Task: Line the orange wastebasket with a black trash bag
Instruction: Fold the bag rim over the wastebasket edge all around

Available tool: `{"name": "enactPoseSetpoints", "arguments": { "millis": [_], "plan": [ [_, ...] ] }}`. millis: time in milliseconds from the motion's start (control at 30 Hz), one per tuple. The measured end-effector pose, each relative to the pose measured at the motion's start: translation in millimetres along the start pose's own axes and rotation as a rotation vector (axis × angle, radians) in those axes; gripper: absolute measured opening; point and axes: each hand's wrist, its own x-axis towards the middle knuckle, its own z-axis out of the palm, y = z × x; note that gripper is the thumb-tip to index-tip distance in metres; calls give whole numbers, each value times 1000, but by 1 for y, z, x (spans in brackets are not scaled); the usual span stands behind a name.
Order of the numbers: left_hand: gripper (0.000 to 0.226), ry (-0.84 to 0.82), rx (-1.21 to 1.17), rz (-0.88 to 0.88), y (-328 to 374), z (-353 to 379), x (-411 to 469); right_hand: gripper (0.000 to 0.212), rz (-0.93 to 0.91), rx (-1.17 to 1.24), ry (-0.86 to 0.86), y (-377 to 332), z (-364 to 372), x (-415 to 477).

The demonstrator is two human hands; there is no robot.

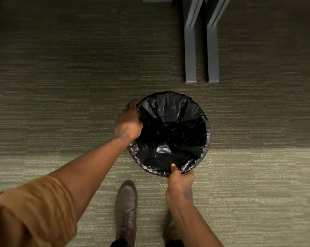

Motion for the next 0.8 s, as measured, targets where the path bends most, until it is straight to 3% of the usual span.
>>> {"name": "enactPoseSetpoints", "arguments": {
  "millis": [100, 233, 300, 367, 433, 500, 533, 633, 800],
  "plan": [
    [66, -23, 83, 16, -10, 0, -8, 39, -67, -59, 58, -10, -3, 6],
    [69, -30, 114, -51, -17, 4, -33, 29, -156, -202, 61, -32, -15, 19],
    [83, 4, 294, -30, -15, 7, -45, 26, -197, -295, 40, -44, -20, 27],
    [95, 58, 508, 142, -4, 9, -55, 26, -236, -385, 18, -53, -22, 33],
    [77, 62, 513, 496, 11, 20, -58, 29, -260, -453, 10, -56, -22, 36],
    [47, -92, 424, 817, 27, 35, -55, 34, -288, -503, 15, -56, -23, 38],
    [41, -211, 390, 841, 34, 40, -51, 34, -300, -513, 18, -56, -23, 37],
    [48, -429, 364, 672, 44, 51, -25, 34, -307, -502, 0, -56, -24, 34],
    [81, -509, 133, 311, 44, 52, 30, 40, -310, -502, -37, -54, -29, 37]
  ]
}}
